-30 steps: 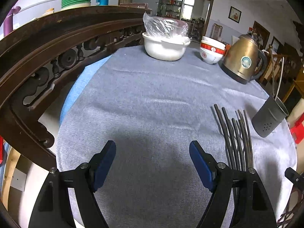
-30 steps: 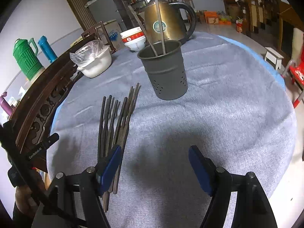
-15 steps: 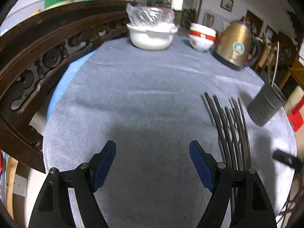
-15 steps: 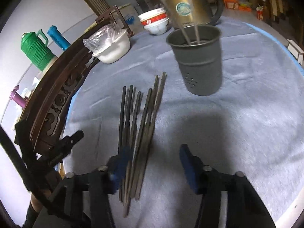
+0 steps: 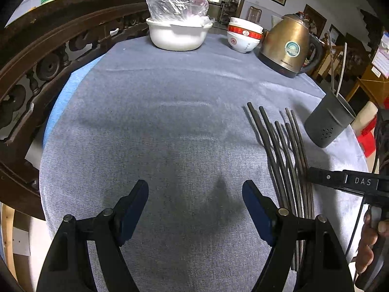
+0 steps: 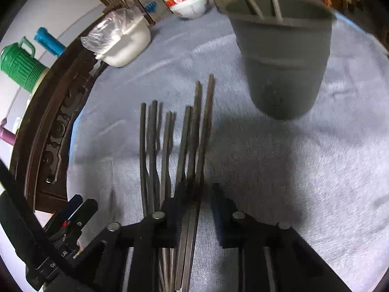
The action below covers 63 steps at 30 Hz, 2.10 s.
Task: Organize utensils
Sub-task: 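Grasp a chopstick with the right gripper while the left gripper grasps another chopstick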
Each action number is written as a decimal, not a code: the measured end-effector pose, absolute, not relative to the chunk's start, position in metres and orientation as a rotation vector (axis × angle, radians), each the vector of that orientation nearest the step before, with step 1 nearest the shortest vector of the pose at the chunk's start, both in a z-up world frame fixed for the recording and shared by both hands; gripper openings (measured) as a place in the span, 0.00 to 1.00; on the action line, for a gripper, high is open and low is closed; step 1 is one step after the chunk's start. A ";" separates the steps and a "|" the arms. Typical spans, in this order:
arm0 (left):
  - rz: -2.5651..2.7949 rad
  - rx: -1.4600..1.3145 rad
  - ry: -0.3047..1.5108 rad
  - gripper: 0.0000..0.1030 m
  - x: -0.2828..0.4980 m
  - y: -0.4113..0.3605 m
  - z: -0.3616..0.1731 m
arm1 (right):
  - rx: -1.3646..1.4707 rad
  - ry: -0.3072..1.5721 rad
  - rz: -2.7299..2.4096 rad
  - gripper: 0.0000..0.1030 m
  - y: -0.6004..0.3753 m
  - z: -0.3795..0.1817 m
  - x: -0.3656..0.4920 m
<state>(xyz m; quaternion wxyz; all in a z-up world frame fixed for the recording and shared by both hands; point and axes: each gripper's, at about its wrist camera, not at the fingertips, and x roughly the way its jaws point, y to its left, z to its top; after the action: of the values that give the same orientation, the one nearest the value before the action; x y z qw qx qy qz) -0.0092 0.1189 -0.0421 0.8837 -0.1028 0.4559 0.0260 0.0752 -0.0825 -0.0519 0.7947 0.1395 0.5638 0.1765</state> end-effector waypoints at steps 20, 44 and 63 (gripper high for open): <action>-0.043 -0.340 1.055 0.77 0.013 0.099 -0.028 | 0.222 1.248 0.373 0.09 -0.093 -0.054 0.083; -0.073 -0.259 1.436 0.06 0.067 0.052 -0.062 | 0.142 1.311 0.451 0.08 -0.126 -0.053 0.060; -0.073 -0.183 1.435 0.07 0.090 0.068 -0.060 | -0.046 1.366 0.367 0.09 -0.093 -0.045 0.099</action>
<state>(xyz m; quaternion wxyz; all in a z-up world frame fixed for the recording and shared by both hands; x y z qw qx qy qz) 0.0897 0.0683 -0.0598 0.7490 -0.0835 0.6564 -0.0333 0.0993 -0.0932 -0.0452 0.7599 -0.0211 0.6275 0.1686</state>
